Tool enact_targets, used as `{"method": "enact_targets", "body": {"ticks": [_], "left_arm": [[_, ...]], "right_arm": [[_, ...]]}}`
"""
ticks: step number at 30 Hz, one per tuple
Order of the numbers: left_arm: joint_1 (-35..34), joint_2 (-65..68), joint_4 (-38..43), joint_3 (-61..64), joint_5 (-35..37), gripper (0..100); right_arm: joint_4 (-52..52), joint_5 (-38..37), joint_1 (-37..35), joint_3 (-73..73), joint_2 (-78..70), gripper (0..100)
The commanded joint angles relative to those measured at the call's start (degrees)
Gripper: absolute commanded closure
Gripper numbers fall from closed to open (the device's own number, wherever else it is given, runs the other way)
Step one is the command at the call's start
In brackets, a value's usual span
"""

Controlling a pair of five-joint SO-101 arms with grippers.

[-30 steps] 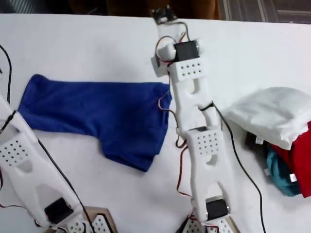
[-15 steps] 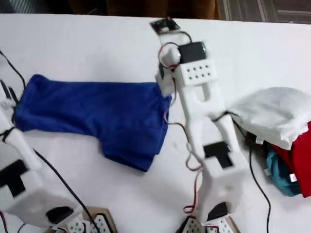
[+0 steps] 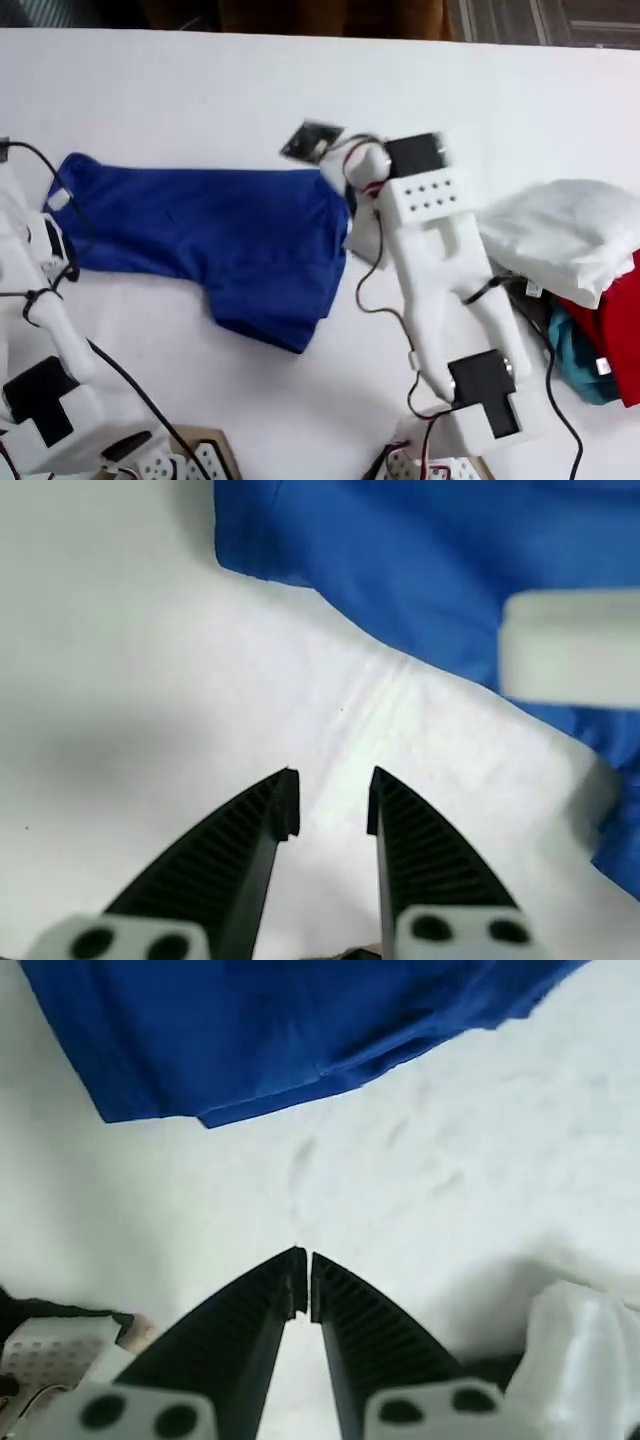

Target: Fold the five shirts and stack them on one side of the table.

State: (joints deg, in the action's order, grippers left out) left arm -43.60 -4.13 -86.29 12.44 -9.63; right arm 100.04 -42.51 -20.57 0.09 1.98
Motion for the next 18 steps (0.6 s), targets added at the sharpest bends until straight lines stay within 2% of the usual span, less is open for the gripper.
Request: {"method": "enact_targets", "body": {"ticks": [1, 4, 8, 11, 18], "left_arm": [[-1.41, -2.64, 1.58, 2.42, -0.35, 86], [-5.36, -2.64, 3.69, 4.79, -0.70, 86], [-12.66, -2.64, 6.42, 6.11, -8.70, 86], [-17.93, -2.55, 8.09, 6.29, -13.19, 86], [-21.10, -2.55, 12.13, 10.24, -15.91, 86]], "right_arm": [[-2.77, 5.36, -5.41, 4.75, 0.75, 97.9], [-6.64, 9.23, -12.53, 9.85, 1.19, 89.2], [-12.97, 14.24, -23.43, 14.86, 0.57, 73.0], [-17.10, 15.82, -28.79, 17.58, 0.57, 71.9], [-22.81, 16.26, -29.58, 21.63, -1.71, 71.9]]}}
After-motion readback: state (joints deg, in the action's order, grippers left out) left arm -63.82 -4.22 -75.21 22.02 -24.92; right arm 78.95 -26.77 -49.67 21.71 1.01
